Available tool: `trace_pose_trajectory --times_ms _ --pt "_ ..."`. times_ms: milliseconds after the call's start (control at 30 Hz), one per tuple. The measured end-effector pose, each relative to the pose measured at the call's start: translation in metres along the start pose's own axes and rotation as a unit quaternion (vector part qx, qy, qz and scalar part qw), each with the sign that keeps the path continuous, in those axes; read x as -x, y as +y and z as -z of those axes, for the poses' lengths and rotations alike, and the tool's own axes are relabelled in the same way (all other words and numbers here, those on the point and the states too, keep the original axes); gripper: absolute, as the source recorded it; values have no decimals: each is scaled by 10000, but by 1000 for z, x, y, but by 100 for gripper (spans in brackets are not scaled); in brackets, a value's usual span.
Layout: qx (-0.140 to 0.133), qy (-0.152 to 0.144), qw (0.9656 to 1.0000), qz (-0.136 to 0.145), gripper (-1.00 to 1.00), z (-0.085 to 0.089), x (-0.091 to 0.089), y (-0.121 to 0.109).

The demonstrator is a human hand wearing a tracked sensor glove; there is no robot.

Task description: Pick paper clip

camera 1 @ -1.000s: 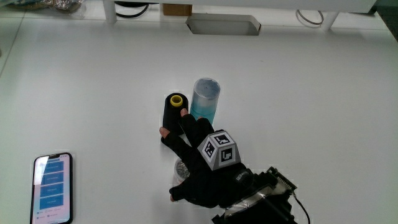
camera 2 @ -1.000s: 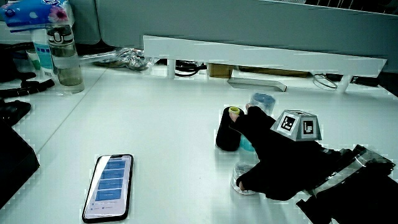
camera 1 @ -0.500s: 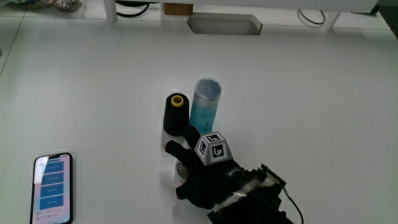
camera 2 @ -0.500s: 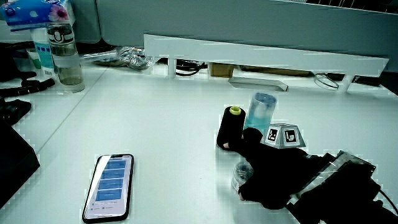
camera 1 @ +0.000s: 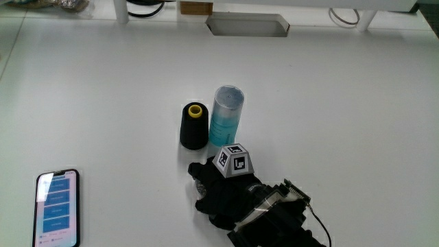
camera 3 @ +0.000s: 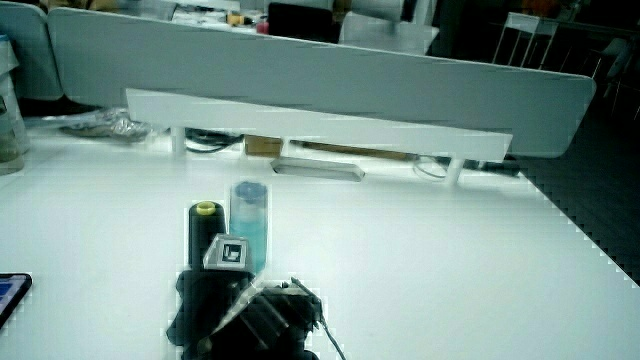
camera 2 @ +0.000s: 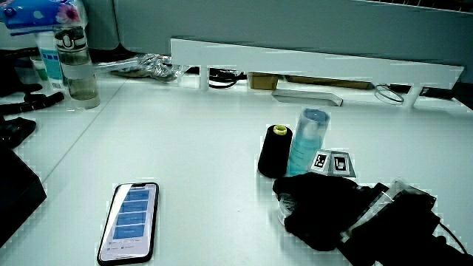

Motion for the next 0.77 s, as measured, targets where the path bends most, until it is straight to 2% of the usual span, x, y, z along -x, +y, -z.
trace_pose_trajectory --times_ms 200,233,267,333,367,433,467,533,667,700,767 --pt "68 -5 10000 -64 100 1 1 1" --pt "50 -41 10000 -56 100 2 1 2" --pt "49 59 10000 -57 100 1 1 0" --pt "22 -54 10000 -62 100 -1 0 -1" --pt "12 3 10000 -53 100 -1 -1 -2" --pt "-14 -75 10000 -32 100 -3 -1 -4" --pt "-95 -23 9999 -88 100 -6 -1 -7" --pt "-88 -36 9999 -115 100 -9 -2 -11" --pt "-89 -46 9999 31 100 -12 -15 -12" --pt "-80 141 9998 -128 100 -15 -18 -16" --pt "-99 145 9998 25 100 -16 -28 -17"
